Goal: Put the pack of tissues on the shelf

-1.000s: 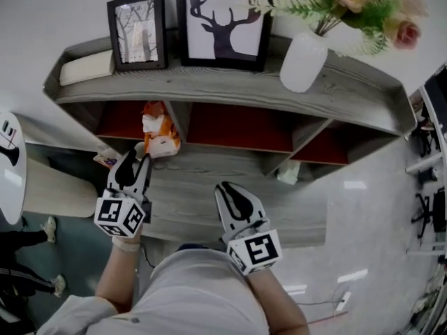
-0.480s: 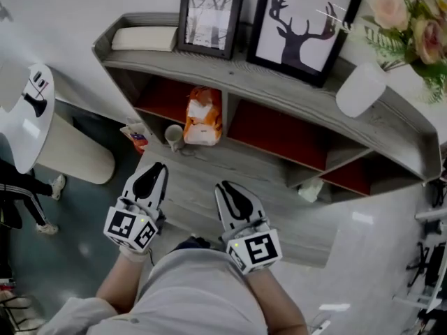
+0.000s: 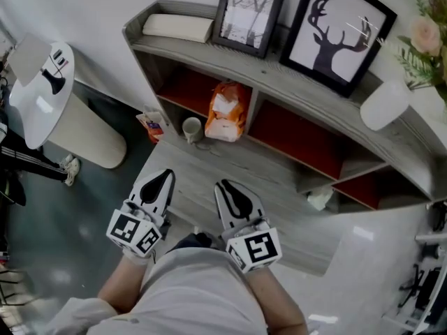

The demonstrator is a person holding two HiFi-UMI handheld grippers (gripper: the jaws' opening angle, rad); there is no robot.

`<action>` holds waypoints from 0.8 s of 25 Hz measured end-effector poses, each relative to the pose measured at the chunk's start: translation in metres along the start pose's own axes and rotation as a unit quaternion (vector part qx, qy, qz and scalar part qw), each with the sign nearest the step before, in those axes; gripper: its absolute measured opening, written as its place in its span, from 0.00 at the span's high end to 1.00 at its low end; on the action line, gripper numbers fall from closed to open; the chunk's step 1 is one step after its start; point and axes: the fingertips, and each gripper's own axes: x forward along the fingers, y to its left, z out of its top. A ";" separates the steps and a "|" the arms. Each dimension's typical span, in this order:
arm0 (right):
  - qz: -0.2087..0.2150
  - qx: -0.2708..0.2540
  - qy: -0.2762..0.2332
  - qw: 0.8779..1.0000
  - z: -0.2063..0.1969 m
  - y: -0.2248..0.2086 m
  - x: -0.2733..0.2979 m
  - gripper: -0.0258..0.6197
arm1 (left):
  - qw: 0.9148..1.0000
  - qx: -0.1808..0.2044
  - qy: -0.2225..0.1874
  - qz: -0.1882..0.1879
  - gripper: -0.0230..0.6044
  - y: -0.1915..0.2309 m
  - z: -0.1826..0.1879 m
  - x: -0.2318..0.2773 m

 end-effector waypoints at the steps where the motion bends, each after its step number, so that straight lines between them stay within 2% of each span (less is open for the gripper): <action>1: 0.002 -0.001 0.002 1.000 -0.001 0.001 0.000 0.87 | 1.000 0.000 0.000 -0.001 0.94 -0.001 0.000 -0.001; 7: 0.006 -0.008 0.007 1.000 -0.004 0.004 -0.003 0.87 | 1.000 -0.003 0.003 -0.012 0.94 -0.007 -0.002 -0.003; 20: -0.021 -0.011 -0.005 1.000 0.004 -0.002 -0.011 0.88 | 0.998 -0.002 0.004 -0.056 0.94 -0.025 -0.001 0.004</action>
